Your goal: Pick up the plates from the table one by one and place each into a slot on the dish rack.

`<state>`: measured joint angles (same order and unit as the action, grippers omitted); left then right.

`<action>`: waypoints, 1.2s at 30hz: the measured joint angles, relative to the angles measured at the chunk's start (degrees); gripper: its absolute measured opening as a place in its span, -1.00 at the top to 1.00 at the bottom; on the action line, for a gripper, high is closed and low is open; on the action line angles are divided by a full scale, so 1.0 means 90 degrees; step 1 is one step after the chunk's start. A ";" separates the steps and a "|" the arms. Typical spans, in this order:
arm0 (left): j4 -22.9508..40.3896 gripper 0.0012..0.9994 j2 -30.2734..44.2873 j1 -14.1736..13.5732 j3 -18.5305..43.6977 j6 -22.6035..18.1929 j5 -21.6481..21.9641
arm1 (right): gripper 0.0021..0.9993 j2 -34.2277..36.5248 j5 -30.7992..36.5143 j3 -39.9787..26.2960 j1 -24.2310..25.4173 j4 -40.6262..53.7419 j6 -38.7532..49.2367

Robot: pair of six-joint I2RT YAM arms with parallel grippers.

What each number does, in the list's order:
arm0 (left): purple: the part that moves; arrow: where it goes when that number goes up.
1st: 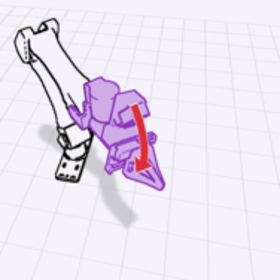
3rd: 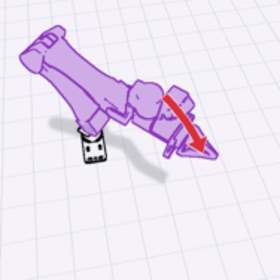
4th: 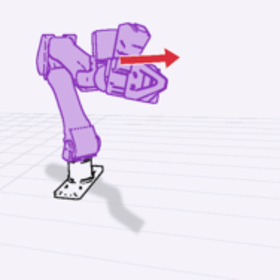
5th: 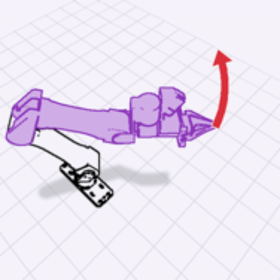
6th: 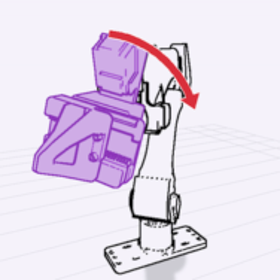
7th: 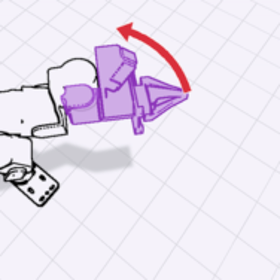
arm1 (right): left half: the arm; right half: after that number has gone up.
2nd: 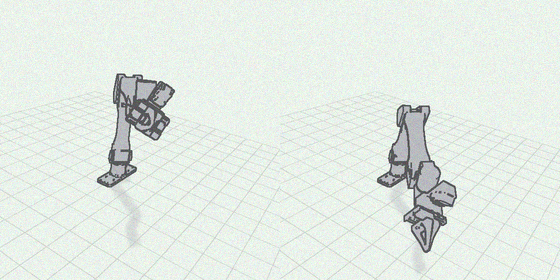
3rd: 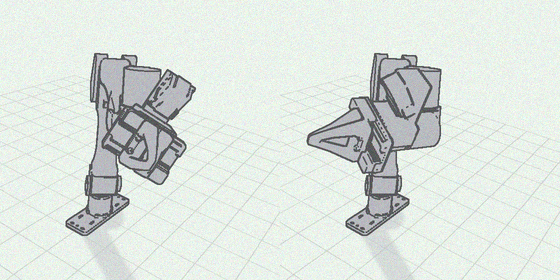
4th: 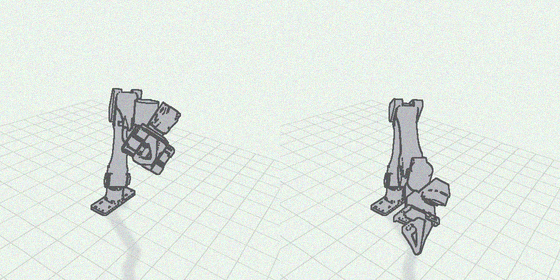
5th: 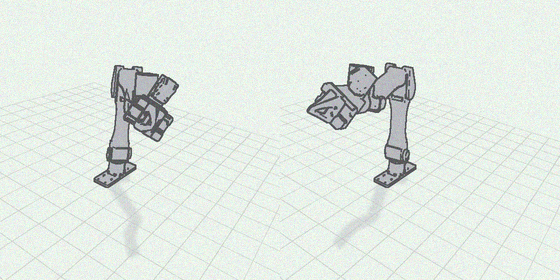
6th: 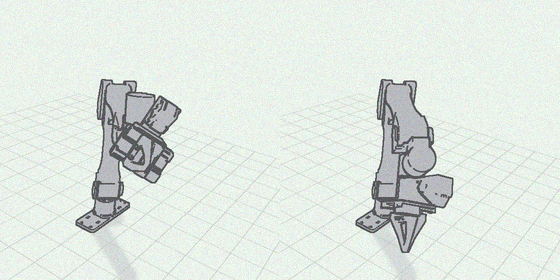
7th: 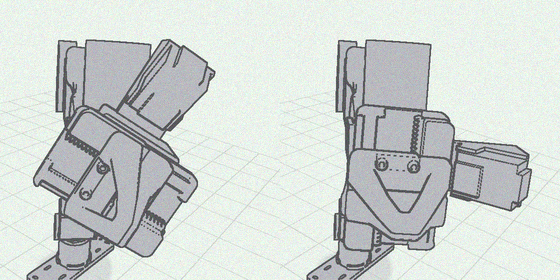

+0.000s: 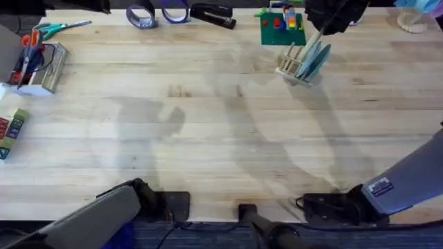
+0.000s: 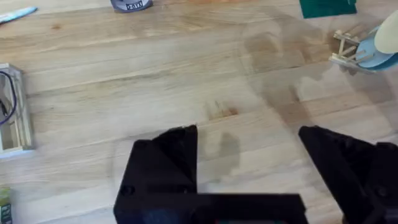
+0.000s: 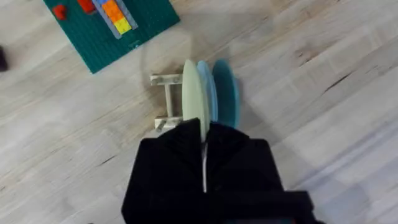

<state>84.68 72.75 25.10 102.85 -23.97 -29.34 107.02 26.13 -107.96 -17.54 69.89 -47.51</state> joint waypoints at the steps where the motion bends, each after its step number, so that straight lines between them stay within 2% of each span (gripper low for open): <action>1: 0.0001 -0.99 0.0000 0.0000 0.0000 0.0000 0.0000 | 0.94 0.0010 0.0000 0.0000 0.0000 -0.0002 0.0000; 36: 0.0002 -0.99 0.0000 0.0000 0.0000 0.0000 0.0000 | 0.94 0.0913 -0.0029 -0.0002 0.0000 -0.0034 0.0143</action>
<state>84.71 72.75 25.10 102.85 -23.97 -29.34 115.24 25.87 -107.98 -17.54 69.58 -46.22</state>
